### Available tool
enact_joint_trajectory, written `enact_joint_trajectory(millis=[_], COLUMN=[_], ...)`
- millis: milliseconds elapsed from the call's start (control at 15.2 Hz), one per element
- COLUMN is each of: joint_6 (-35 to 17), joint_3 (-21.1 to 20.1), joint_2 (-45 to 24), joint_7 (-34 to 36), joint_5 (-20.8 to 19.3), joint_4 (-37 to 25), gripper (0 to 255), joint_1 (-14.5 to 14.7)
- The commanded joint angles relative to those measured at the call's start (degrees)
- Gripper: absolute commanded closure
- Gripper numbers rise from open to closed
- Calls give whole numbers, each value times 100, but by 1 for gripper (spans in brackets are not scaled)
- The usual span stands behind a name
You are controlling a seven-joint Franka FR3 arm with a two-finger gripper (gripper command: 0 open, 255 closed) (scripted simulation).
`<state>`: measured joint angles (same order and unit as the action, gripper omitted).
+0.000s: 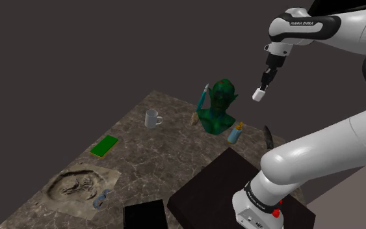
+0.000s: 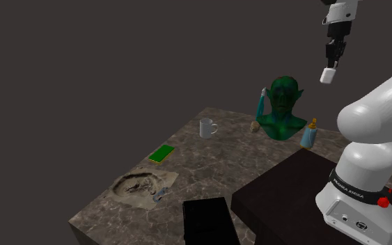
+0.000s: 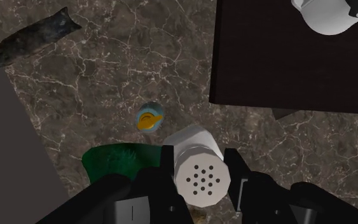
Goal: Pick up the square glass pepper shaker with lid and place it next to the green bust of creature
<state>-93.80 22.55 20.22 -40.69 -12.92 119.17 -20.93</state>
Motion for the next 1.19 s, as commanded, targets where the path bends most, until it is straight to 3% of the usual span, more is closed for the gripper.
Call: enact_joint_trajectory(millis=[0,1122], joint_6=[-169,-1498], joint_3=[24,191], joint_2=[-21,-228], joint_7=[7,96], joint_5=[-7,-70], joint_4=[146,1274], gripper=[255,255], joint_1=[-6,-45])
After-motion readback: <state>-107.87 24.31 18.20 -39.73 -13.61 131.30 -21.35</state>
